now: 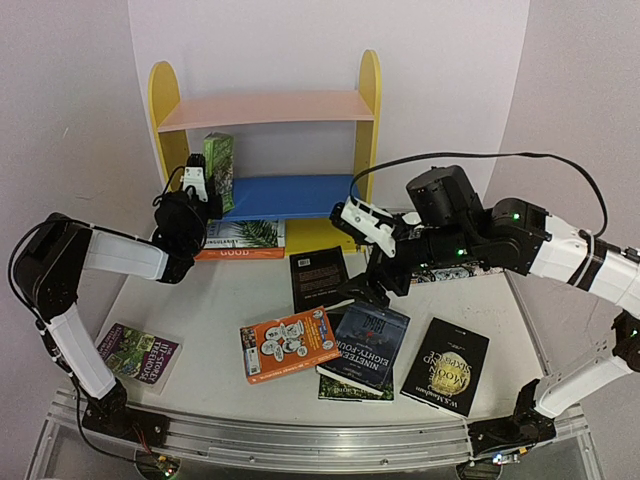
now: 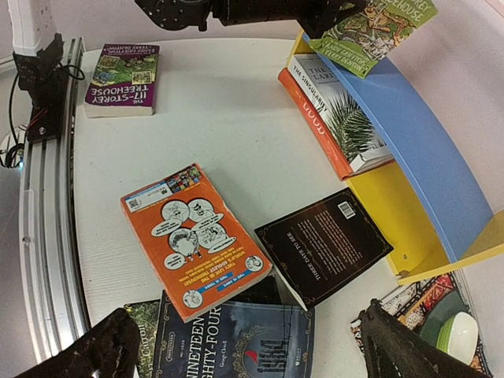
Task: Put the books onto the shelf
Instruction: Place the book on the shelf.
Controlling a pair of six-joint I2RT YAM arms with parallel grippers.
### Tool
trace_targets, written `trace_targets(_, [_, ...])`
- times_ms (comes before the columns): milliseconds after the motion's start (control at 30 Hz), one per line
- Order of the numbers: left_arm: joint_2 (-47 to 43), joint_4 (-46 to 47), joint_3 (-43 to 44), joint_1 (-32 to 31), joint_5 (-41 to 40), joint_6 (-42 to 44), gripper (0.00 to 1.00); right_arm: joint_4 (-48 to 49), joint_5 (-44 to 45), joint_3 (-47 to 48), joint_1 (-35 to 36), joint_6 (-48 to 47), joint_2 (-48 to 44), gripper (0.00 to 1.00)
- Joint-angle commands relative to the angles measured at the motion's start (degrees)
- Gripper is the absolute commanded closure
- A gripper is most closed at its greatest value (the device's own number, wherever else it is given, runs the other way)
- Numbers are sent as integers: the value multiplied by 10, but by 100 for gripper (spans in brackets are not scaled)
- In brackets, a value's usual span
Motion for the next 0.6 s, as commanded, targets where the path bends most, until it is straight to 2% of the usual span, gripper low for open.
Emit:
trace_targets(0, [2, 52, -1, 4, -5, -9, 70, 17, 5, -3, -1, -2, -18, 2])
trace_targets(33, [1, 52, -2, 4, -4, -9, 67, 17, 5, -3, -1, -1, -18, 2])
trace_targets(200, [-1, 48, -4, 4, -6, -8, 66, 17, 4, -1, -1, -1, -15, 2])
trace_targets(300, [0, 44, -3, 5, -9, -4, 74, 18, 4, 1, -1, 0, -14, 2])
trace_targets(400, [1, 36, 1, 6, -27, -3, 97, 18, 3, 1, -1, 0, -15, 2])
trace_targets(433, [1, 33, 3, 7, -32, -1, 100, 18, 2, 1, -1, 0, -15, 2])
trace_targets(567, [2, 11, 21, 15, -40, 2, 100, 18, 1, 3, -1, 0, -14, 2])
